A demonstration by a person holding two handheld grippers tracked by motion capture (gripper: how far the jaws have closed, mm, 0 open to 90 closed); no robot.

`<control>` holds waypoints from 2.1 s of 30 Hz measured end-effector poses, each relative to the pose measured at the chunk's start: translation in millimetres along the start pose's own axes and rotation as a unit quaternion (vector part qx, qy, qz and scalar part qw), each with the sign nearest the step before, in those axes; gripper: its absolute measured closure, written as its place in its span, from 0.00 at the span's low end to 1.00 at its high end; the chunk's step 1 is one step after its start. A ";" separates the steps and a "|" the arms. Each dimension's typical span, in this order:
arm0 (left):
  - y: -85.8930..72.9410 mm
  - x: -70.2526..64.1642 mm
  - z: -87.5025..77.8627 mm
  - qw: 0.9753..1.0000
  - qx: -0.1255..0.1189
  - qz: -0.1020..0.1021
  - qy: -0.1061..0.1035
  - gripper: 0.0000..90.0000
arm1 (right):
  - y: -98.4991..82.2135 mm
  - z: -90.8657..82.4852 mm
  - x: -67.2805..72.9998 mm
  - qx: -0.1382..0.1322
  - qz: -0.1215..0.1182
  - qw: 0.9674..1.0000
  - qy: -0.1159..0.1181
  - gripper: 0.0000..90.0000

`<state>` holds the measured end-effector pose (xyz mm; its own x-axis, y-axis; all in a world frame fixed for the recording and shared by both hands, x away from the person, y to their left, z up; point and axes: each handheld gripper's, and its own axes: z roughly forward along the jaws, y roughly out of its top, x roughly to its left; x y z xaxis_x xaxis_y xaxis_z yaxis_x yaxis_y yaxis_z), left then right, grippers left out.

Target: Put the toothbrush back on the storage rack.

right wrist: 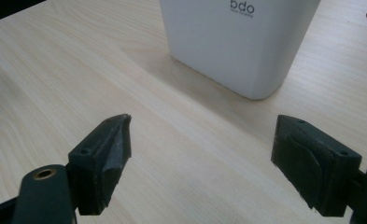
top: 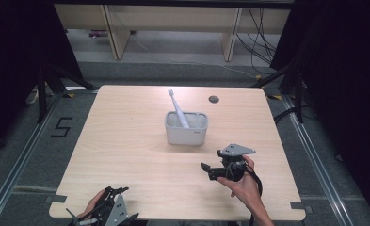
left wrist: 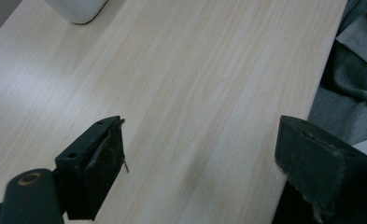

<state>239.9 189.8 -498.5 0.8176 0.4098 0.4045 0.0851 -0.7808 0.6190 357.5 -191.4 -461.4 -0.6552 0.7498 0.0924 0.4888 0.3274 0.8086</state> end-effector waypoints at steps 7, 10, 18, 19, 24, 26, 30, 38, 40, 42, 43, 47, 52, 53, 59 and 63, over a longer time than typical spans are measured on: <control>-0.4 -1.2 1.6 1.000 0.001 0.005 0.003 0.17 | -8.5 1.0 5.4 0.012 0.000 1.000 -0.003 0.24; -0.7 -1.1 1.6 1.000 -0.003 0.002 0.005 0.17 | -13.5 2.5 7.9 0.014 -0.009 1.000 0.000 0.24; -0.8 -1.1 1.9 1.000 -0.002 0.002 0.007 0.17 | -21.1 -2.1 12.3 0.017 -0.023 1.000 0.006 0.24; -0.8 -1.1 1.9 1.000 -0.002 0.002 0.007 0.17 | -21.1 -2.1 12.3 0.017 -0.023 1.000 0.006 0.24; -0.8 -1.2 1.9 1.000 -0.002 0.002 0.007 0.17 | -28.3 -3.9 16.6 0.025 -0.008 1.000 0.015 0.24; -0.8 -1.2 1.9 1.000 -0.002 0.002 0.007 0.17 | -28.9 -4.2 15.7 0.023 -0.017 1.000 0.013 0.24; -0.7 -1.3 1.9 1.000 -0.002 0.002 0.006 0.17 | -32.9 -7.2 18.5 0.026 -0.007 1.000 0.013 0.24; -0.8 -1.2 1.9 1.000 -0.002 0.002 0.007 0.17 | -39.0 -13.7 17.1 0.027 -0.014 0.999 0.011 0.23; -0.9 -1.3 2.1 1.000 -0.002 0.002 0.007 0.17 | -40.7 -15.3 16.5 0.031 -0.014 0.999 0.012 0.23; -0.8 -1.3 2.1 1.000 -0.002 0.002 0.007 0.17 | -42.2 -15.7 18.4 0.032 -0.001 0.999 0.014 0.23; -0.8 -1.3 2.1 1.000 -0.002 0.002 0.007 0.17 | -43.0 -16.5 17.1 0.033 -0.009 0.999 0.010 0.23; -0.8 -1.3 2.1 1.000 -0.001 0.002 0.005 0.17 | -46.2 -19.0 14.7 0.028 -0.023 0.999 0.014 0.23; -0.7 -1.3 2.1 1.000 0.001 0.002 0.004 0.17 | -49.7 -24.8 13.7 0.029 -0.016 0.999 0.003 0.23; -0.8 -1.5 2.2 1.000 -0.001 0.002 0.006 0.17 | -50.4 -26.2 13.8 0.033 -0.012 0.999 0.002 0.23; -0.8 -1.5 2.0 1.000 -0.001 0.003 0.004 0.17 | -55.1 -29.3 14.6 0.035 -0.006 0.999 0.006 0.22; -0.7 -1.4 2.0 1.000 0.001 0.002 0.002 0.17 | -57.3 -30.8 13.5 0.037 -0.009 0.999 0.003 0.19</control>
<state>239.8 188.9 -500.9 0.8157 0.4079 0.4102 0.0824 -0.7838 0.6155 302.9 -217.8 -488.6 -0.6682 0.7394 0.0824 0.5184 0.3833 0.7644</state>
